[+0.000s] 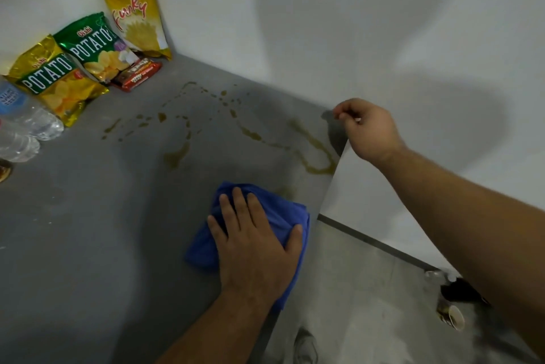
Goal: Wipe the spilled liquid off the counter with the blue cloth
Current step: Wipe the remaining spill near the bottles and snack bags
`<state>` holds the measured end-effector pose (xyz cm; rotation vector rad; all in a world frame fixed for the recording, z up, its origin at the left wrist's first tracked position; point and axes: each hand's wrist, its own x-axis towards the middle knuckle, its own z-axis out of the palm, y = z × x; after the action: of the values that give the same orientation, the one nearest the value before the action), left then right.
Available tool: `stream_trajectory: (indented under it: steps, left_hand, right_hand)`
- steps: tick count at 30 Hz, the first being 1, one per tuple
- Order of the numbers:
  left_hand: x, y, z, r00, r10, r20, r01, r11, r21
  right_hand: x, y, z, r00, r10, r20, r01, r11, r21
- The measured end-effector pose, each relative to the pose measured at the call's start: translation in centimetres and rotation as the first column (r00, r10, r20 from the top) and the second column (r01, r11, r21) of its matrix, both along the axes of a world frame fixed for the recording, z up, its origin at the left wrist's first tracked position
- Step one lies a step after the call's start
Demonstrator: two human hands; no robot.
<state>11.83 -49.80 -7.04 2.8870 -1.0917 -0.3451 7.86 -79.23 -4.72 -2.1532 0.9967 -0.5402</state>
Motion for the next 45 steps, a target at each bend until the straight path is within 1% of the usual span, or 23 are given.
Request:
stream_trajectory:
  steps: [3, 4, 6, 10, 13, 15, 19, 21, 22, 24, 26, 27, 28, 29, 30, 31, 32, 33, 35, 37, 39, 42, 45]
  left_hand:
    - [1.1, -1.8, -0.7, 0.999, -0.031, 0.036, 0.029, 0.998, 0.05]
    - [1.6, -2.6, -0.8, 0.998, -0.039, 0.047, 0.037, 0.998, 0.055]
    - [2.5, -4.5, -0.9, 0.997, -0.053, 0.062, 0.05, 0.998, 0.045]
    - [2.8, -5.9, -1.1, 0.987, -0.138, 0.084, 0.14, 0.99, -0.023]
    - [2.6, -3.5, -1.7, 0.966, -0.239, 0.098, 0.247, 0.966, -0.08]
    - [2.8, -1.7, -2.0, 0.955, -0.275, 0.107, 0.285, 0.954, -0.097]
    - [4.0, -1.5, -1.7, 0.96, -0.256, 0.111, 0.263, 0.963, -0.061]
    - [4.7, -2.5, -1.4, 0.968, -0.228, 0.102, 0.235, 0.97, -0.057]
    - [5.0, -3.0, -1.3, 0.971, -0.218, 0.095, 0.224, 0.973, -0.057]
    - [5.3, -3.4, -1.3, 0.973, -0.213, 0.092, 0.219, 0.974, -0.064]
    - [5.5, -3.4, -1.3, 0.972, -0.215, 0.091, 0.222, 0.973, -0.065]
    - [5.7, -3.5, -1.3, 0.971, -0.222, 0.093, 0.228, 0.971, -0.065]
    - [6.0, -3.6, -1.4, 0.969, -0.227, 0.095, 0.234, 0.97, -0.066]
    - [6.5, -3.8, -1.4, 0.968, -0.23, 0.094, 0.237, 0.969, -0.064]
    - [7.0, -4.2, -1.4, 0.968, -0.232, 0.092, 0.238, 0.969, -0.061]
    - [7.4, -4.7, -1.4, 0.969, -0.231, 0.09, 0.237, 0.97, -0.056]
    - [7.8, -5.4, -1.4, 0.969, -0.231, 0.09, 0.236, 0.971, -0.049]
    - [8.0, -6.2, -1.5, 0.969, -0.231, 0.087, 0.235, 0.971, -0.042]
    - [8.1, -7.8, -1.5, 0.969, -0.236, 0.073, 0.239, 0.97, -0.034]
    - [7.6, -8.8, -1.6, 0.963, -0.257, 0.084, 0.261, 0.965, -0.033]
    - [6.4, -9.0, -1.6, 0.946, -0.309, 0.098, 0.313, 0.949, -0.032]
    - [4.7, -7.0, -2.0, 0.901, -0.419, 0.112, 0.428, 0.901, -0.075]
    - [5.2, -5.1, -2.2, 0.89, -0.444, 0.104, 0.455, 0.881, -0.13]
  right_hand:
    - [1.8, -1.7, -1.2, 0.963, 0.159, -0.219, -0.195, 0.969, -0.151]
    - [2.4, -2.0, -1.8, 0.941, 0.185, -0.282, -0.247, 0.947, -0.203]
    - [3.1, -2.3, -2.7, 0.92, 0.185, -0.346, -0.294, 0.909, -0.294]
    - [3.6, -2.7, -3.4, 0.925, 0.184, -0.333, -0.315, 0.862, -0.397]
    - [3.2, -2.9, -3.6, 0.928, 0.193, -0.32, -0.32, 0.853, -0.412]
    - [3.1, -3.0, -3.8, 0.935, 0.187, -0.3, -0.304, 0.859, -0.411]
    - [3.2, -3.0, -4.1, 0.946, 0.16, -0.283, -0.266, 0.881, -0.391]
    - [3.3, -2.7, -4.3, 0.96, 0.111, -0.256, -0.203, 0.907, -0.369]
    - [3.1, -2.5, -4.4, 0.972, 0.063, -0.227, -0.14, 0.93, -0.339]
    - [2.7, -1.8, -4.8, 0.985, -0.088, -0.146, 0.049, 0.968, -0.247]
    - [2.2, -1.0, -5.3, 0.966, -0.244, -0.082, 0.235, 0.967, -0.103]
    - [2.0, -0.8, -5.5, 0.947, -0.313, -0.075, 0.314, 0.949, 0.002]
    - [1.8, -0.6, -5.7, 0.922, -0.373, -0.099, 0.384, 0.913, 0.137]
    - [1.6, -0.5, -5.7, 0.899, -0.413, -0.147, 0.438, 0.847, 0.301]
    - [1.4, -0.4, -5.6, 0.886, -0.421, -0.196, 0.462, 0.753, 0.469]
    - [1.2, -0.4, -5.7, 0.89, -0.393, -0.23, 0.446, 0.649, 0.616]
    - [1.1, -0.5, -5.8, 0.912, -0.34, -0.231, 0.394, 0.56, 0.729]
    - [1.1, -0.6, -5.9, 0.936, -0.284, -0.208, 0.33, 0.502, 0.8]
    - [1.1, -0.7, -6.0, 0.967, -0.195, -0.163, 0.237, 0.462, 0.854]
    - [1.2, -0.8, -6.2, 0.978, -0.15, -0.142, 0.197, 0.47, 0.86]
    - [1.2, -0.9, -6.1, 0.983, -0.13, -0.13, 0.177, 0.49, 0.854]
    - [1.0, -0.8, -6.0, 0.985, -0.112, -0.132, 0.171, 0.504, 0.847]
    - [0.9, -0.7, -5.7, 0.986, -0.101, -0.135, 0.168, 0.503, 0.848]
